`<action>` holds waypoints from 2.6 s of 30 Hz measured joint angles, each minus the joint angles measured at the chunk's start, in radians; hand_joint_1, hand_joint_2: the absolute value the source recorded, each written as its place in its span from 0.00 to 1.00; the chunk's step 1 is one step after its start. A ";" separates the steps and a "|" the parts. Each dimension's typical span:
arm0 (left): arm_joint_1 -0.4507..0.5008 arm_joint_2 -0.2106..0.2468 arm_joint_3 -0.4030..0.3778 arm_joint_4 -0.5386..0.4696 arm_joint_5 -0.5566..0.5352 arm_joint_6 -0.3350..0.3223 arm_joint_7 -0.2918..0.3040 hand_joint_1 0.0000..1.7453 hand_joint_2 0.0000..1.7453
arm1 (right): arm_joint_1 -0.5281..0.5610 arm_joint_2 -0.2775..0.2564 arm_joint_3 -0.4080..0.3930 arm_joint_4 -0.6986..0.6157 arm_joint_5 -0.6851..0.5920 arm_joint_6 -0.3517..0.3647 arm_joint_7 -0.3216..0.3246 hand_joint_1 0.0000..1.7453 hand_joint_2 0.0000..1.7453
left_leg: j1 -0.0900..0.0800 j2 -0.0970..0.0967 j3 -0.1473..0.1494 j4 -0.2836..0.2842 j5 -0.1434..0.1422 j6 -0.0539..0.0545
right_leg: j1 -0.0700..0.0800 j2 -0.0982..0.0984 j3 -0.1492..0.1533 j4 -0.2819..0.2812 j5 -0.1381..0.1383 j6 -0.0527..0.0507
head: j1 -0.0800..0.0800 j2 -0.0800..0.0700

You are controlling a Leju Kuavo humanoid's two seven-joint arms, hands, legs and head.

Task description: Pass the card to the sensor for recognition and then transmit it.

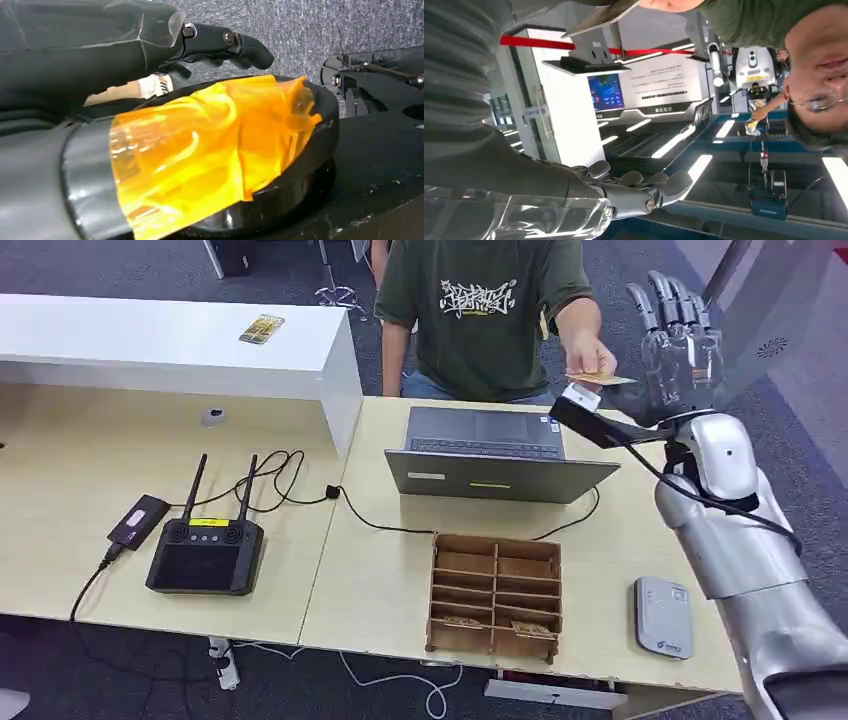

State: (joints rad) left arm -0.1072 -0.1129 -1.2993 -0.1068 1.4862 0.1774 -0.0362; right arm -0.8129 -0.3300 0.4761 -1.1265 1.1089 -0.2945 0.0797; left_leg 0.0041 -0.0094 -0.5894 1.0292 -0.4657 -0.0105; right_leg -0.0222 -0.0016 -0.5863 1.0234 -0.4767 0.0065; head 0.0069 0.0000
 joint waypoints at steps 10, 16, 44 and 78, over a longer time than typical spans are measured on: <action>0.000 0.001 0.000 0.000 0.001 0.000 -0.003 0.00 0.00 | 0.016 -0.056 0.004 -0.064 -0.019 0.016 -0.011 0.00 1.00 | 0.000 0.000 0.000 0.000 0.000 0.000 | 0.000 0.001 0.000 0.000 0.000 0.000 | 0.000 0.000; 0.000 0.001 0.000 0.000 0.001 0.000 -0.006 0.00 0.00 | 0.017 -0.057 0.012 -0.064 -0.021 0.014 -0.011 0.79 1.00 | 0.000 0.000 0.000 0.000 0.000 0.000 | 0.000 0.001 0.000 0.000 0.000 0.000 | 0.000 0.000; 0.000 0.002 0.000 0.000 0.003 0.000 -0.009 0.00 0.00 | 0.017 -0.057 0.045 -0.061 -0.016 0.012 -0.010 1.00 1.00 | 0.000 0.000 0.000 0.000 0.000 0.000 | 0.000 0.000 0.000 0.000 0.000 0.000 | 0.000 0.000; 0.017 0.006 0.037 0.000 0.007 -0.009 -0.023 0.00 0.00 | -0.042 -0.001 -0.098 0.143 -1.198 0.460 -0.067 1.00 1.00 | 0.000 -0.002 -0.001 0.000 0.000 0.000 | 0.000 -0.002 0.000 0.000 0.000 0.000 | 0.000 0.000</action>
State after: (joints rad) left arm -0.0903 -0.1068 -1.2623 -0.1068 1.4931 0.1686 -0.0595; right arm -0.8549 -0.3308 0.3780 -0.9830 -0.0892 0.1652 0.0122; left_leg 0.0042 -0.0114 -0.5902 1.0291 -0.4655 -0.0104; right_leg -0.0221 -0.0040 -0.5866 1.0234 -0.4768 0.0065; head 0.0072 0.0000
